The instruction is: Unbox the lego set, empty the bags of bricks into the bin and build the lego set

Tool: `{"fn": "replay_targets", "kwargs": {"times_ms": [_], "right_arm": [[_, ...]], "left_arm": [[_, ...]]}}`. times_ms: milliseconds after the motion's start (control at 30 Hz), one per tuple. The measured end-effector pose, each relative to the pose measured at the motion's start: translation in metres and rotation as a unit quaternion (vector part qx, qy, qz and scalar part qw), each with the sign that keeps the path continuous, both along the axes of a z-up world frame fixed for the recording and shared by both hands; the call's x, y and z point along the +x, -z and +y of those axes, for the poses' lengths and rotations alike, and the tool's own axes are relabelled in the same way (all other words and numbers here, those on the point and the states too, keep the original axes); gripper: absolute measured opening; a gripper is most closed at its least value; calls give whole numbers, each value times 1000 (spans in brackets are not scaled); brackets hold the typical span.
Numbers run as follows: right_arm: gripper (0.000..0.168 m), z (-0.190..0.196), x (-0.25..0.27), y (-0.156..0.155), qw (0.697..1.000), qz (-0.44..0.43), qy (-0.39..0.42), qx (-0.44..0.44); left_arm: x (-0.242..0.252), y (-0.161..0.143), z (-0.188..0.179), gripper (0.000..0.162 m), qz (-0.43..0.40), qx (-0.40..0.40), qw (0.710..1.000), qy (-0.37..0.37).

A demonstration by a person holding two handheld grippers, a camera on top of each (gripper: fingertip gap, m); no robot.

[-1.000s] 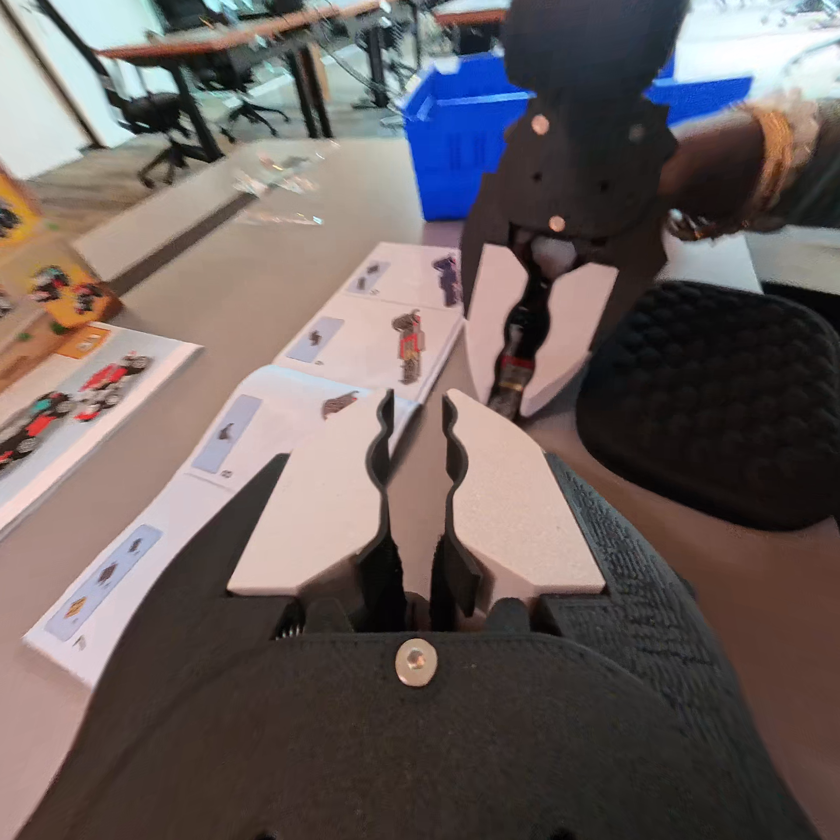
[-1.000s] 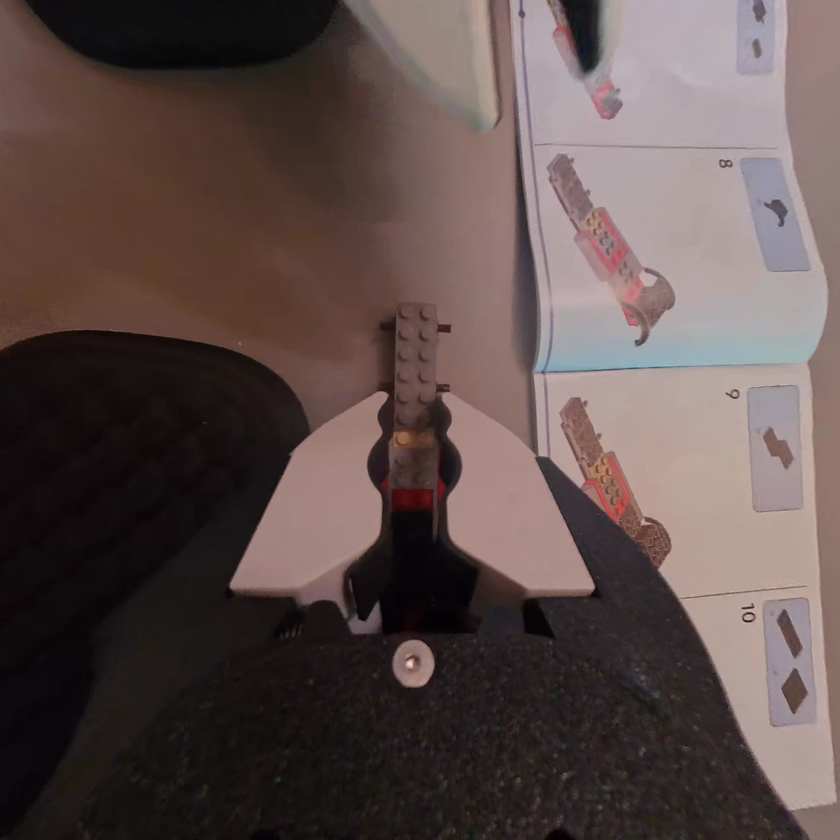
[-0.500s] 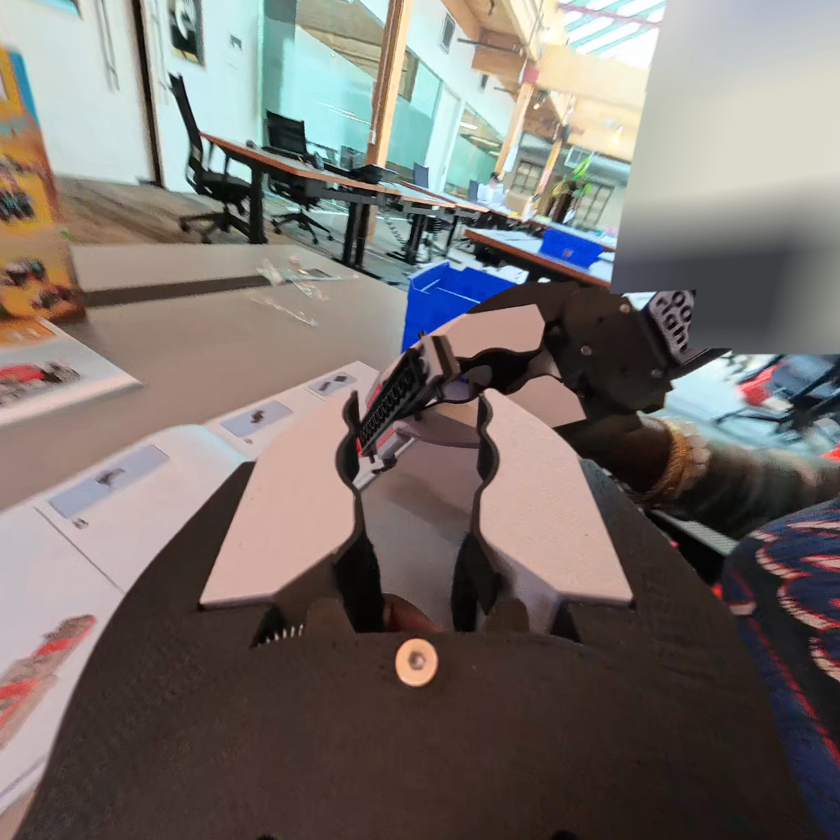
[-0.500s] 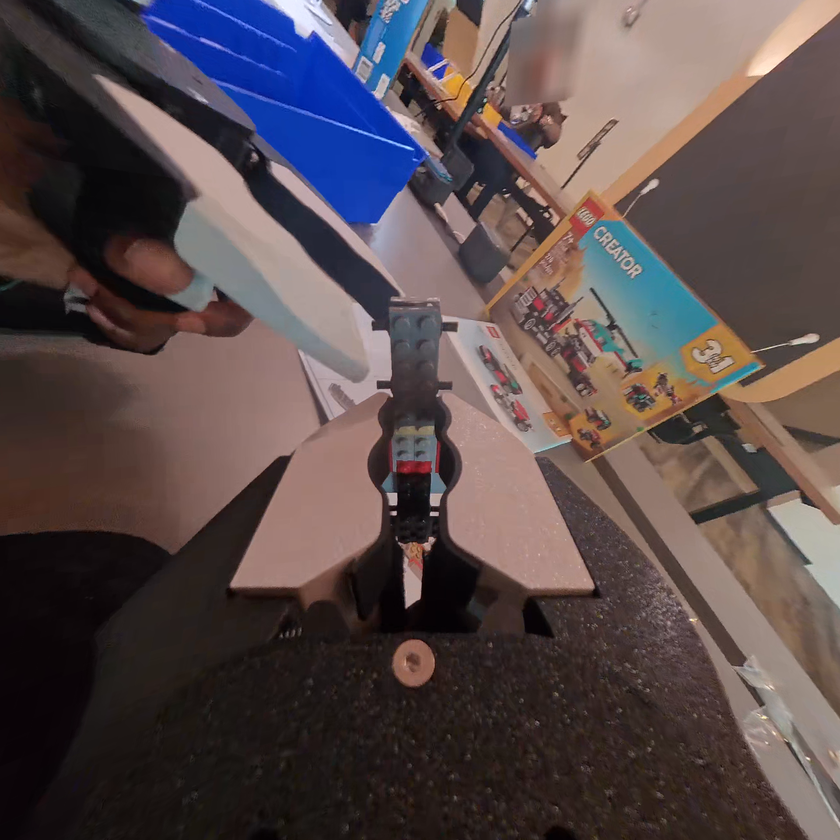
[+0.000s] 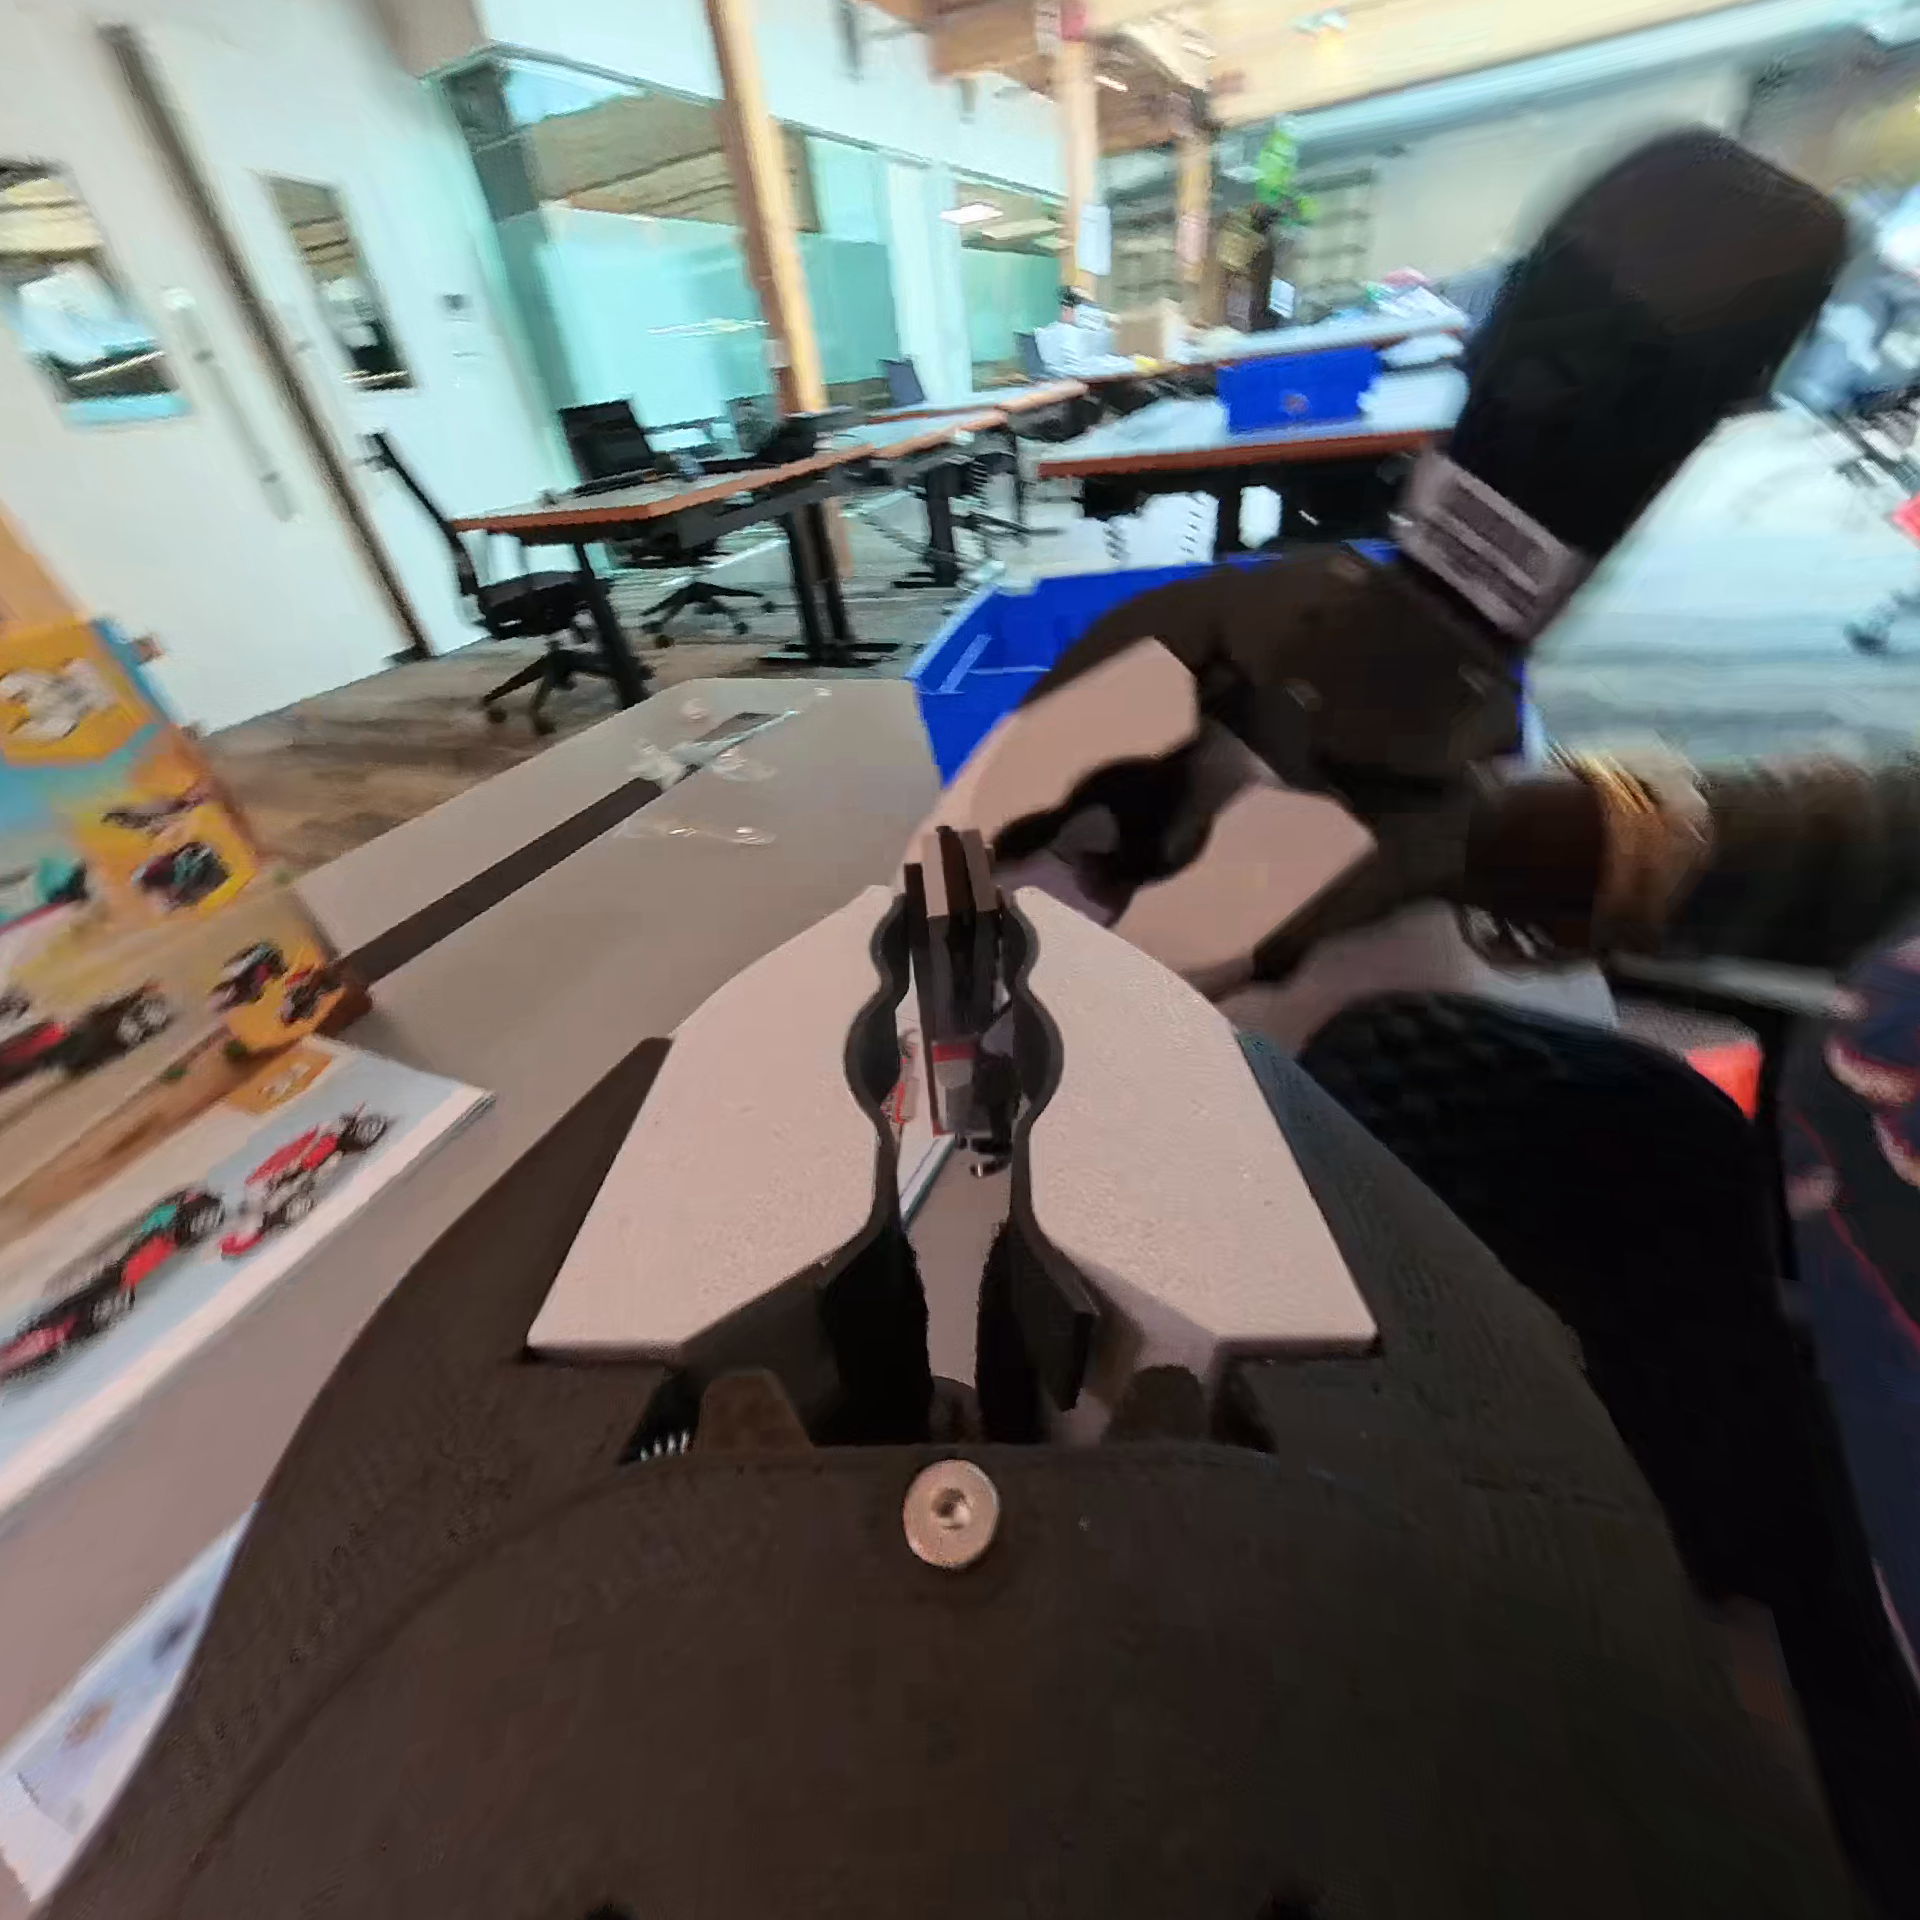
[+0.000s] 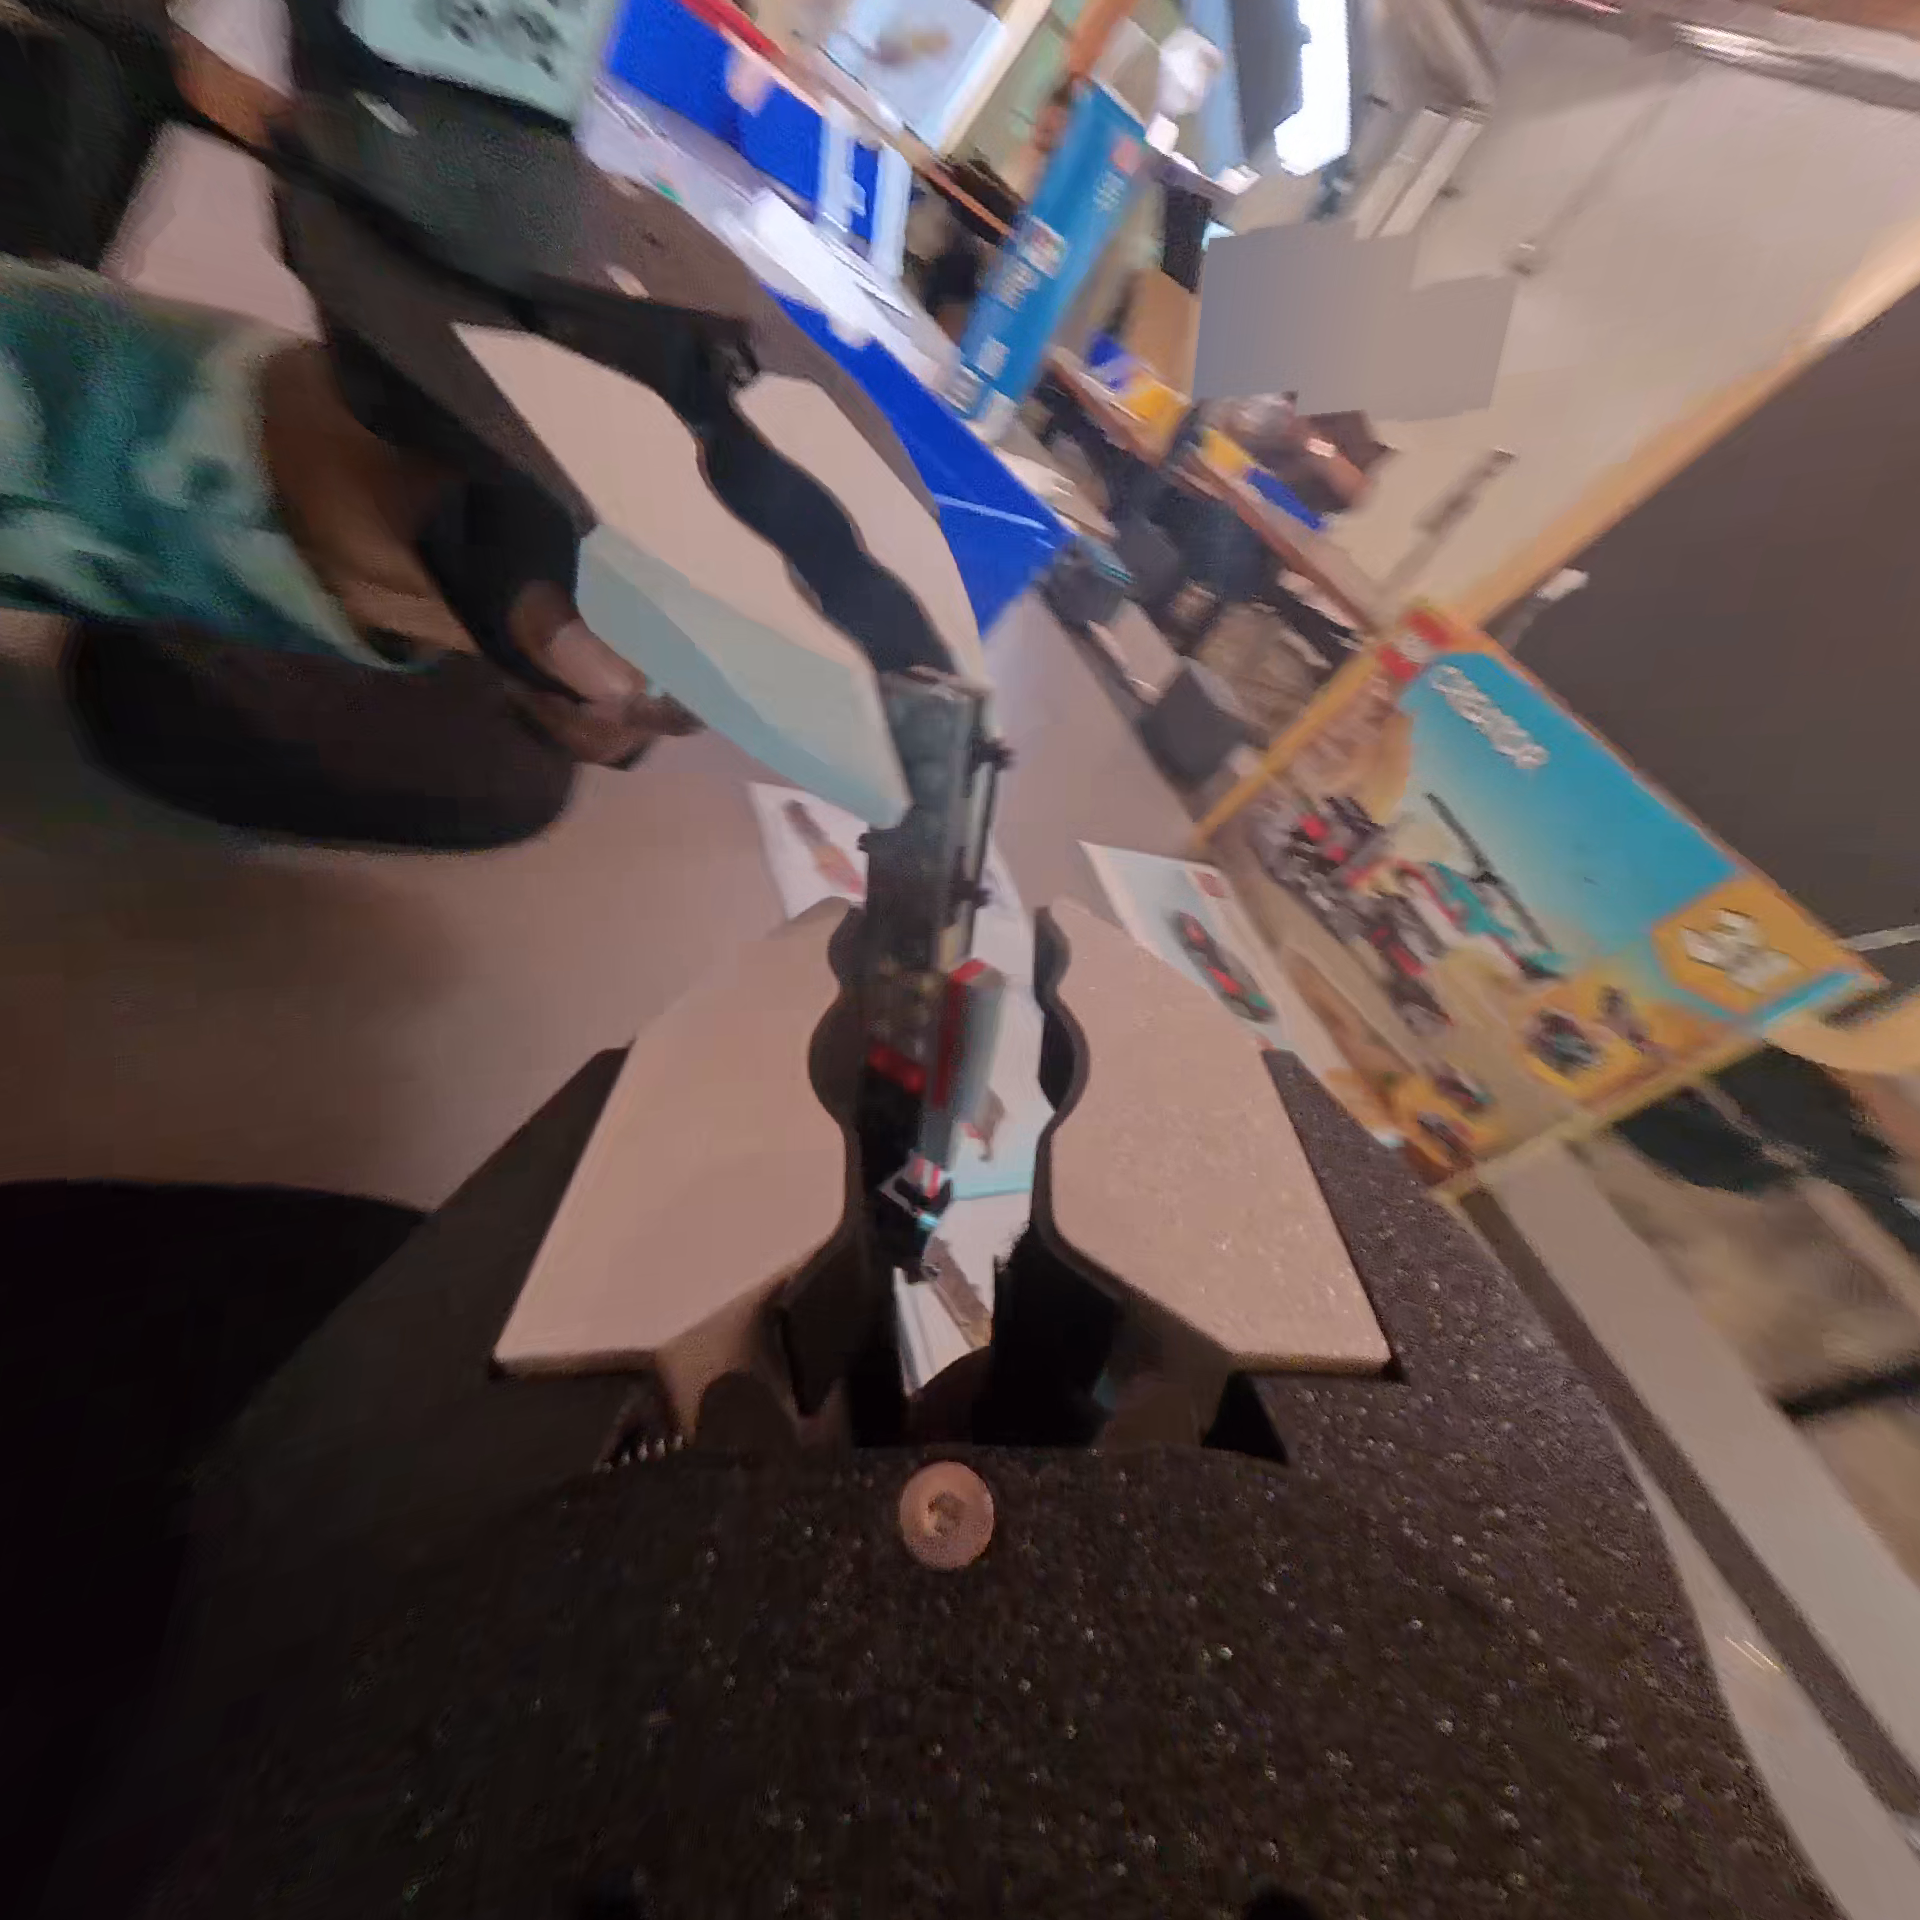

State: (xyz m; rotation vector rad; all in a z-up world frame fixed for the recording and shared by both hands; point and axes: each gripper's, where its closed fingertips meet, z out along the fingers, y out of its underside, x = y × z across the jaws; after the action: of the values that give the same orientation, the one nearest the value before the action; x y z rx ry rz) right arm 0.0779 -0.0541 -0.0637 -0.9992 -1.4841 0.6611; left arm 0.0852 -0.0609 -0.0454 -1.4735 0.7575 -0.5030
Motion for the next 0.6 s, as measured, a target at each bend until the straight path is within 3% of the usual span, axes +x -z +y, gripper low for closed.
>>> {"fn": "replay_targets", "kwargs": {"times_ms": [100, 200, 233, 300, 333, 500, 600], "right_arm": [[44, -10, 8, -7, 988, -29, -109, -106], [43, -24, 6, 0, 966, -72, -191, -157], [40, -26, 3, 4, 963, -82, -203, -156], [18, -37, 1, 6, 959, -74, -233, -142], [16, -37, -2, 4, 963, -54, -230, -133], [16, -36, 1, -22, 946, 87, -242, -197], [16, -37, 2, -21, 944, 108, -237, -201]], "left_arm": [[3, 6, -11, 16, 82, 8, 994, 67], [11, 7, -22, 16, 119, 3, 984, 134], [13, 5, -25, 16, 121, 0, 981, 149], [15, 3, -25, 16, 124, -1, 980, 154], [16, 1, -25, 16, 122, 1, 981, 151], [14, -27, -22, 20, 7, 57, 991, 119], [14, -30, -23, 19, -43, 48, 991, 121]]}}
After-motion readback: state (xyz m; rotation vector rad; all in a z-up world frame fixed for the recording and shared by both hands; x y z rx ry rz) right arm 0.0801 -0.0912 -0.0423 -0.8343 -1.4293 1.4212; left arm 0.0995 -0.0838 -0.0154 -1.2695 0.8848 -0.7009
